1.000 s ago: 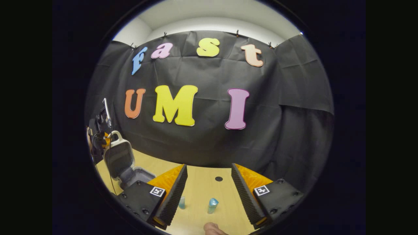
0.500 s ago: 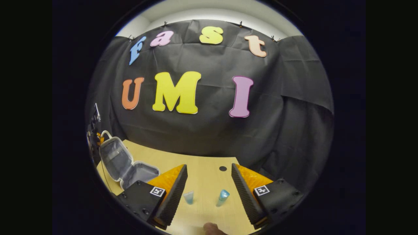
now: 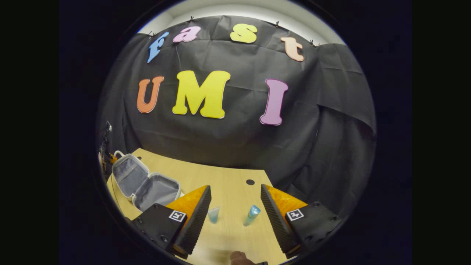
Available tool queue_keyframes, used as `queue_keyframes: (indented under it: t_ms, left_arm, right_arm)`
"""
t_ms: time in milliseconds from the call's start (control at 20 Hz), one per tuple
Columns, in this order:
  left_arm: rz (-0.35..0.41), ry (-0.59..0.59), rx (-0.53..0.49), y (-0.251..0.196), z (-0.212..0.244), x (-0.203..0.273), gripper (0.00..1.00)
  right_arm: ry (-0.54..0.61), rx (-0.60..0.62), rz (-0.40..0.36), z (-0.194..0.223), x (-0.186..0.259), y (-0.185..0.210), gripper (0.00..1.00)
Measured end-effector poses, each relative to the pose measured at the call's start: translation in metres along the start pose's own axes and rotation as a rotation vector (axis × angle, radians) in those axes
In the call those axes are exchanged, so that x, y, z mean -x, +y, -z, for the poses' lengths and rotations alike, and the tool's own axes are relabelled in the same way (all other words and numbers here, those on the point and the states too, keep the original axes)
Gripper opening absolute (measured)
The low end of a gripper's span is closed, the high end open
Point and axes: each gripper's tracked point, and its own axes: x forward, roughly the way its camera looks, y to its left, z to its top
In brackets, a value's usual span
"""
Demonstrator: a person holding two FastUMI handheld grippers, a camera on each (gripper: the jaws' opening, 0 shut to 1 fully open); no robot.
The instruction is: First open the suitcase, pack the skin care products into it, and then close the suitcase.
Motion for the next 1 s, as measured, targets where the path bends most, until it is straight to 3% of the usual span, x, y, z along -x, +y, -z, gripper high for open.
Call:
queue_keyframes:
  t_ms: [500,650,700,800,850,950,1000]
  left_arm:
    - [0.084,0.081,0.268,0.0,0.058,-0.043,0.05]
    - [0.074,0.087,0.315,0.001,0.064,-0.047,0.07]
    - [0.073,0.085,0.325,0.002,0.064,-0.047,0.2]
    - [0.055,0.073,0.332,0.007,0.063,-0.046,0.25]
    - [0.059,0.067,0.34,0.006,0.062,-0.044,0.36]
    - [0.056,0.05,0.352,0.008,0.056,-0.039,0.45]
    - [0.055,0.045,0.354,0.007,0.055,-0.035,0.6]
  right_arm:
    - [0.069,0.02,0.038,0.029,0.003,-0.003,0.8]
    - [0.076,0.033,0.043,0.031,0.001,-0.002,0.79]
    - [0.077,0.035,0.041,0.031,0.001,0.0,0.8]
    - [0.074,0.045,0.032,0.029,0.0,0.006,0.8]
    - [0.071,0.052,0.024,0.029,0.0,0.01,0.79]
    - [0.067,0.06,0.008,0.028,0.0,0.017,0.8]
    - [0.064,0.062,-0.005,0.027,0.0,0.021,0.8]
